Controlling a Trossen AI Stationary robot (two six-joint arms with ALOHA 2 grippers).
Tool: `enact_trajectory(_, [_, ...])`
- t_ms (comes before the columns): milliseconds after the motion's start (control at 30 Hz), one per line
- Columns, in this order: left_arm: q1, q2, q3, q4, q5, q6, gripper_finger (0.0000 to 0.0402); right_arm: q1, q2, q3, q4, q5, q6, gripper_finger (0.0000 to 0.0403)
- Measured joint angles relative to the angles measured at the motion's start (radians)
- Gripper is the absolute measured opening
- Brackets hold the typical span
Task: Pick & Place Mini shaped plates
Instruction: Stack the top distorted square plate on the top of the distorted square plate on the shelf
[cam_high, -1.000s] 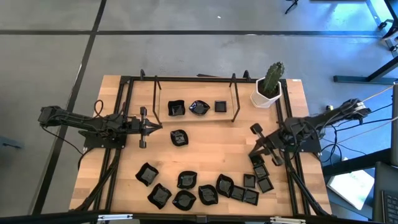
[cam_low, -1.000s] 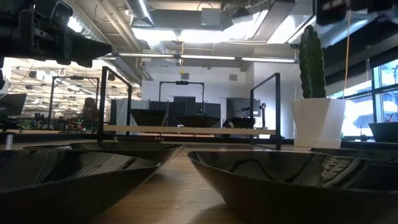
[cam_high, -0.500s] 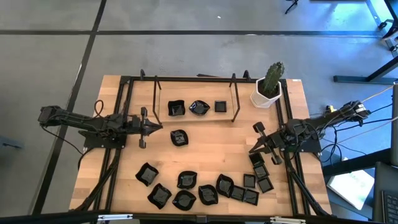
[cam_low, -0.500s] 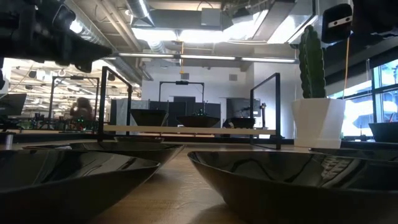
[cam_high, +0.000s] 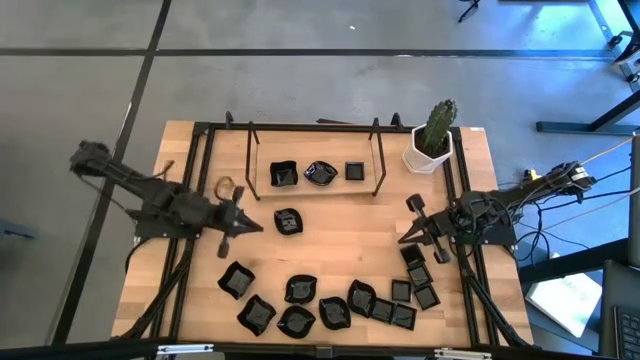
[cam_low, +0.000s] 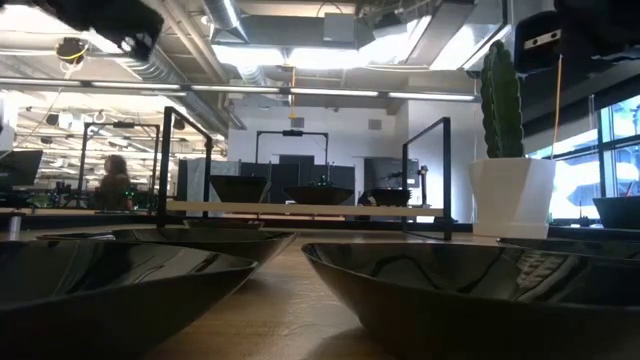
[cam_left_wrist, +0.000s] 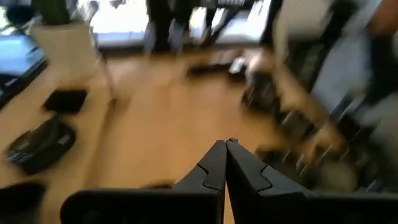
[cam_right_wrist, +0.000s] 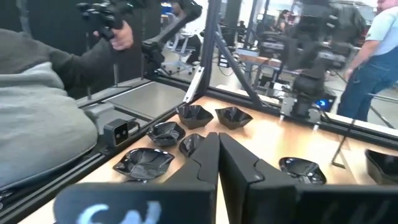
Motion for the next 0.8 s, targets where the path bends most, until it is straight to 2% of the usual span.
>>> enact_trajectory(67, [-0.078,0.101,0.118,-0.172,-0.124,-0.007,0.0002,0.0,0.0,0.0,-0.004,0.017,0.009,0.0015])
enact_trajectory(133, [-0.144,0.21,0.234,-0.335,-0.188,-0.031,0.0002,0.0,0.0,0.0,-0.004,0.02,0.012,0.0014])
enact_trajectory(233, [-0.227,0.36,0.381,-0.517,-0.181,-0.1,0.0007,0.0,0.0,0.0,-0.004,0.019,0.013,0.0006])
enact_trajectory(367, [-0.3,0.532,0.528,-0.658,-0.084,-0.208,0.0006,0.0,0.0,0.0,-0.009,0.019,0.013,0.0005])
enact_trajectory(467, [-0.326,0.637,0.58,-0.727,-0.037,-0.304,0.0004,0.0,0.0,0.0,-0.014,0.019,0.013,0.0014])
enact_trajectory(700, [-0.352,0.81,0.593,-0.74,-0.029,-0.508,0.0019,0.0,0.0,0.0,-0.021,0.019,0.038,0.002])
enact_trajectory(800, [-0.362,0.874,0.594,-0.748,0.038,-0.571,0.0034,0.0,0.0,0.0,-0.022,0.019,0.039,0.002])
